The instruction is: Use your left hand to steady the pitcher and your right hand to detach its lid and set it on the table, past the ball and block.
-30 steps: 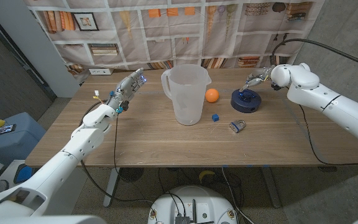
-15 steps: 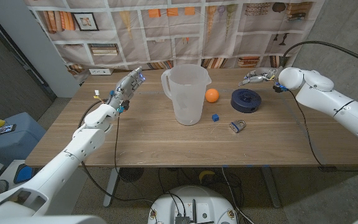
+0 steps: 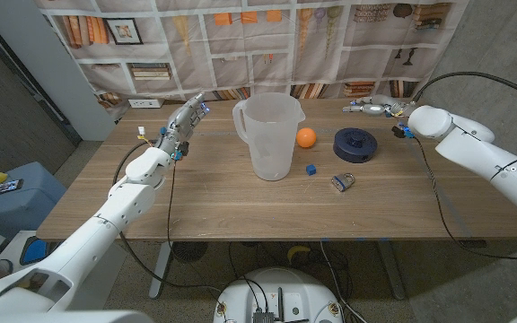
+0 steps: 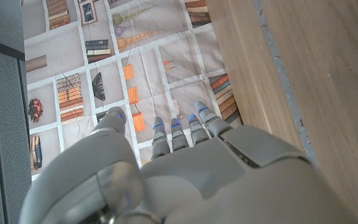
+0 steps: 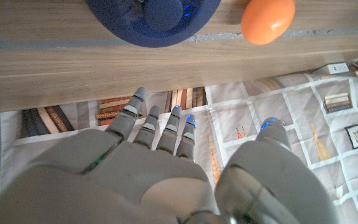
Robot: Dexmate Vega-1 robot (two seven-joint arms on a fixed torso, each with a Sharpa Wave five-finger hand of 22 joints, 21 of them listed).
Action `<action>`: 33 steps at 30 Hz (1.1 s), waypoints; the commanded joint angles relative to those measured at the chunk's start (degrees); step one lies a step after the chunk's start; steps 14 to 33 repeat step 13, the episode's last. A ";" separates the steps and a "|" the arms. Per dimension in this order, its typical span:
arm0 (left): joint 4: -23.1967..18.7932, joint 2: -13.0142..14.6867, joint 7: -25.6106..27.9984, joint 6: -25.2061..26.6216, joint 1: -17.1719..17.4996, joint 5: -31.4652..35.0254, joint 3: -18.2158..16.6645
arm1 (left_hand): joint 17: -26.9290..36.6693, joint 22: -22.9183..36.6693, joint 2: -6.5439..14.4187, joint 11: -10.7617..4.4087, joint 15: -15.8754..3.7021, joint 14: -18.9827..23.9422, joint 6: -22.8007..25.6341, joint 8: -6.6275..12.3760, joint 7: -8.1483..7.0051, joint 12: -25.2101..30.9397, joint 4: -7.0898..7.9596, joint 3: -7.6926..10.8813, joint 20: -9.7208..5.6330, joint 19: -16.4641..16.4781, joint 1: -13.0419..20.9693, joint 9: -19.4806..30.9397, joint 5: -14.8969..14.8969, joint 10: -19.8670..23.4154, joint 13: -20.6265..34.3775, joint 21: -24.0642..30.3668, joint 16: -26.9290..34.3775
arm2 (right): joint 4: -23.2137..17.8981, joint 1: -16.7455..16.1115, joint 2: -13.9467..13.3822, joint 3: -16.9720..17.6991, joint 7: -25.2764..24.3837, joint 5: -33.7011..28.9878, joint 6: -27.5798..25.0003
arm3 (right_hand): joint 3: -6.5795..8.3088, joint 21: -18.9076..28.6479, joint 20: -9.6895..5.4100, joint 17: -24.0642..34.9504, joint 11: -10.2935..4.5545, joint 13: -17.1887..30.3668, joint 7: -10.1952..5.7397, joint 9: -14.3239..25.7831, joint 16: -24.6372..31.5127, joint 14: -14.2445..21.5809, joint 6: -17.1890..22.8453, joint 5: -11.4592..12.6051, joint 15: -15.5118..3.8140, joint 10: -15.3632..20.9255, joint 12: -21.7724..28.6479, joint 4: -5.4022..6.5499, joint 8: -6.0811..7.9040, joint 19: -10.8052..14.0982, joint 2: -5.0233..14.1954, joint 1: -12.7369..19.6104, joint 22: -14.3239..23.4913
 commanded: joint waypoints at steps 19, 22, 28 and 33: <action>3.36 -3.43 4.16 -2.45 -1.41 3.14 1.28 | 0.17 0.11 0.02 0.31 -0.27 -0.38 0.36 0.24 0.91 0.11 0.73 0.73 -0.73 0.10 -1.36 -0.08 0.17 0.22 0.02 -0.04 0.24 | 7.68 -5.87 5.16 4.60 -8.57 17.48 16.16 | -0.03 0.02 -1.18 -0.51 0.09 -1.26 0.83 -0.34 -0.56 -0.20 -1.05 -1.28 -0.23 -2.11 -0.09 1.40 -0.62 -0.32 1.90 -2.11 -0.06; 3.36 -3.43 4.16 -2.45 -1.41 3.14 1.28 | 0.17 0.11 0.02 0.31 -0.27 -0.38 0.36 0.24 0.91 0.11 0.73 0.73 -0.73 0.10 -1.36 -0.08 0.17 0.22 0.02 -0.04 0.24 | 7.68 -5.87 5.16 4.60 -8.57 17.48 16.16 | -0.03 0.02 -1.18 -0.51 0.09 -1.26 0.83 -0.34 -0.56 -0.20 -1.05 -1.28 -0.23 -2.11 -0.09 1.40 -0.62 -0.32 1.90 -2.11 -0.06; 3.36 -3.43 4.16 -2.45 -1.41 3.14 1.28 | 0.17 0.11 0.02 0.31 -0.27 -0.38 0.36 0.24 0.91 0.11 0.73 0.73 -0.73 0.10 -1.36 -0.08 0.17 0.22 0.02 -0.04 0.24 | 7.68 -5.87 5.16 4.60 -8.57 17.48 16.16 | -0.03 0.02 -1.18 -0.51 0.09 -1.26 0.83 -0.34 -0.56 -0.20 -1.05 -1.28 -0.23 -2.11 -0.09 1.40 -0.62 -0.32 1.90 -2.11 -0.06; 3.36 -3.43 4.16 -2.45 -1.41 3.14 1.28 | 0.17 0.11 0.02 0.31 -0.27 -0.38 0.36 0.24 0.91 0.11 0.73 0.73 -0.73 0.10 -1.36 -0.08 0.17 0.22 0.02 -0.04 0.24 | 7.68 -5.87 5.16 4.60 -8.57 17.48 16.16 | -0.03 0.02 -1.18 -0.51 0.09 -1.26 0.83 -0.34 -0.56 -0.20 -1.05 -1.28 -0.23 -2.11 -0.09 1.40 -0.62 -0.32 1.90 -2.11 -0.06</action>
